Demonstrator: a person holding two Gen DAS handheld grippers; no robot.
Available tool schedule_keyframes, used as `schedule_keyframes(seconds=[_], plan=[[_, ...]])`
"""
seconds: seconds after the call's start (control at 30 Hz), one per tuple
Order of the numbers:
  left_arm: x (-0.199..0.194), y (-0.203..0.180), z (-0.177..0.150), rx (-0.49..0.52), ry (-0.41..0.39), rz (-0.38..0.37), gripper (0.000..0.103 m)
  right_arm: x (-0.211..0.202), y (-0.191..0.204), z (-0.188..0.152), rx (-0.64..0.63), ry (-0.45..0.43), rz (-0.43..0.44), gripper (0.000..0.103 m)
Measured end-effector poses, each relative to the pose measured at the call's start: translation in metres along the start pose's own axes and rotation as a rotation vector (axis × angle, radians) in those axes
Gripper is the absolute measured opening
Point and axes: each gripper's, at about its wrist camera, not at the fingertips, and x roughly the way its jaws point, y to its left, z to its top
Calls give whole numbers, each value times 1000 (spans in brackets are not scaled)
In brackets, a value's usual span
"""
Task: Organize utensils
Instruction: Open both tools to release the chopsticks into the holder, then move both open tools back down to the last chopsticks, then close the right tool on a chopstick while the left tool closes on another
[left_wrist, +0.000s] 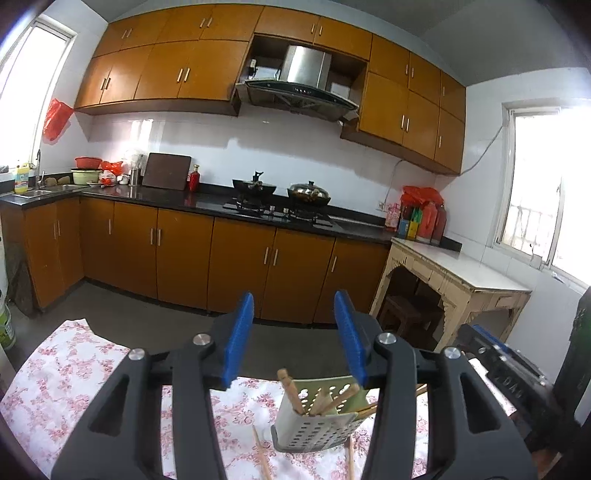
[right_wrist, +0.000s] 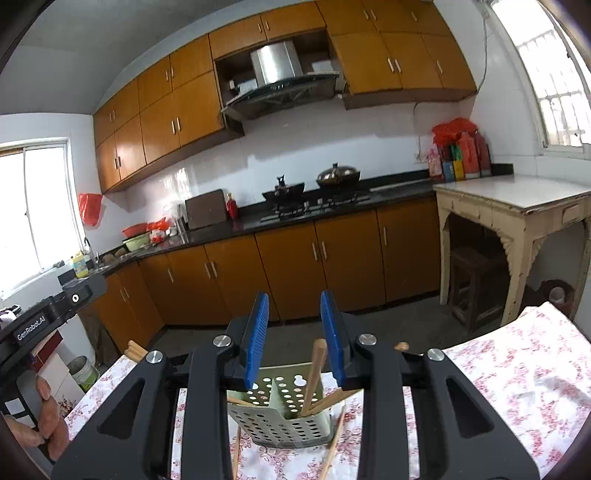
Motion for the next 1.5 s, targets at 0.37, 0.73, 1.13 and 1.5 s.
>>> schedule_keyframes(seconds=[0.37, 0.73, 1.13, 1.5], plan=[[-68, 46, -62, -8, 94, 124, 72, -65, -34, -54, -22, 63, -150, 35], [-24, 82, -177, 38, 386, 232, 74, 15, -32, -183, 64, 488, -131, 35], [-10, 89, -203, 37, 450, 232, 74, 53, 6, -224, -14, 623, -93, 35], [-4, 84, -206, 29, 473, 208, 74, 55, 12, -233, -101, 610, -163, 10]])
